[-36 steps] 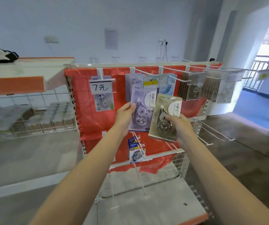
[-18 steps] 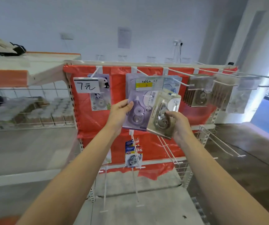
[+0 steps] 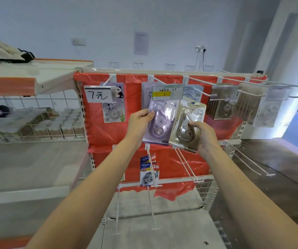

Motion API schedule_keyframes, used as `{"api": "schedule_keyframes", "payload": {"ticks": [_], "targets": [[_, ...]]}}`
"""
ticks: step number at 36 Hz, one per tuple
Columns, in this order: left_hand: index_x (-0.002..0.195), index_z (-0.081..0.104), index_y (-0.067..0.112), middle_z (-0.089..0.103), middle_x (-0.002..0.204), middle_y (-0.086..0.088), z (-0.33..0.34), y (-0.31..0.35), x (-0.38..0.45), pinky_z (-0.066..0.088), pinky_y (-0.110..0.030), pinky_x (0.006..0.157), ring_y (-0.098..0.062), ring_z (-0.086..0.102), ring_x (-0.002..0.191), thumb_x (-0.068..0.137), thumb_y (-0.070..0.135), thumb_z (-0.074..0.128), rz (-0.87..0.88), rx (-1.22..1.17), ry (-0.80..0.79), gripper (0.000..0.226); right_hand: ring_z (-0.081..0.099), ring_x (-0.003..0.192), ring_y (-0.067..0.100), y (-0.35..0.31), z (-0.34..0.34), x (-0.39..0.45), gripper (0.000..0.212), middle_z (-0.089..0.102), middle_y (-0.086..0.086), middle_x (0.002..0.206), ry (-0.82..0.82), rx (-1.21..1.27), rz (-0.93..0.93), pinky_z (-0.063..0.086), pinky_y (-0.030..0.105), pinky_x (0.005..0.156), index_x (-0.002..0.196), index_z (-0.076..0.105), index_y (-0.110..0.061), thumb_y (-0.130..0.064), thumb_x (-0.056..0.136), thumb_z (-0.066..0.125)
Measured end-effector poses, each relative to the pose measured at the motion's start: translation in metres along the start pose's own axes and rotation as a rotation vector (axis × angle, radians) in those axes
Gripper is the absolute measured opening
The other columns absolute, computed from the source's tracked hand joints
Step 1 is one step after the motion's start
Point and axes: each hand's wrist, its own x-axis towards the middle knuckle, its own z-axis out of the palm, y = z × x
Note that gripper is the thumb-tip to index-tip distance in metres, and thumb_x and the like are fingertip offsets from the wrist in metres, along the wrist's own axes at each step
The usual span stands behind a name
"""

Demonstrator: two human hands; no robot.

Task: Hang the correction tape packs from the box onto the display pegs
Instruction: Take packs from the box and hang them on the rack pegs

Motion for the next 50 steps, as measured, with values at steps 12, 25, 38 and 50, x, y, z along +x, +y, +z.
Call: {"api": "schedule_keyframes", "payload": {"ticks": [12, 25, 38, 50], "targets": [[0.084, 0.059, 0.013, 0.046, 0.076, -0.008, 0.004, -0.007, 0.024, 0.028, -0.028, 0.060, -0.014, 0.036, 0.065, 0.097, 0.018, 0.054, -0.023, 0.191, 0.104, 0.015, 0.065, 0.103, 0.029, -0.002, 0.016, -0.004, 0.019, 0.069, 0.007, 0.106, 0.021, -0.151, -0.066, 0.052, 0.049, 0.093, 0.101, 0.062, -0.018, -0.012, 0.083, 0.065], [0.081, 0.066, -0.011, 0.062, 0.109, -0.035, -0.005, -0.006, 0.087, 0.046, -0.045, 0.084, -0.046, 0.058, 0.106, 0.095, 0.024, 0.057, -0.130, 0.443, 0.146, 0.039, 0.062, 0.106, 0.028, -0.003, 0.015, -0.012, 0.023, 0.063, 0.007, 0.113, 0.135, -0.301, -0.100, 0.051, 0.052, 0.092, 0.101, 0.053, -0.018, -0.014, 0.083, 0.067], [0.084, 0.062, -0.004, 0.065, 0.069, -0.015, -0.017, -0.074, 0.050, 0.054, -0.022, 0.043, -0.012, 0.062, 0.040, 0.097, 0.011, 0.054, -0.346, 0.328, -0.159, 0.021, 0.063, 0.104, 0.027, 0.008, 0.006, -0.020, 0.037, 0.061, 0.009, 0.114, 0.172, -0.272, -0.047, 0.053, 0.053, 0.090, 0.115, 0.048, -0.013, -0.010, 0.084, 0.068], [0.105, 0.059, 0.009, 0.066, 0.094, -0.008, 0.079, -0.041, -0.004, 0.056, -0.033, 0.079, -0.020, 0.065, 0.081, 0.095, 0.033, 0.055, -0.245, 0.273, -0.646, 0.026, 0.063, 0.104, 0.026, 0.003, -0.058, -0.003, 0.037, 0.064, 0.010, 0.114, 0.148, -0.281, -0.064, 0.054, 0.042, 0.087, 0.118, 0.050, -0.008, -0.009, 0.084, 0.066]]}}
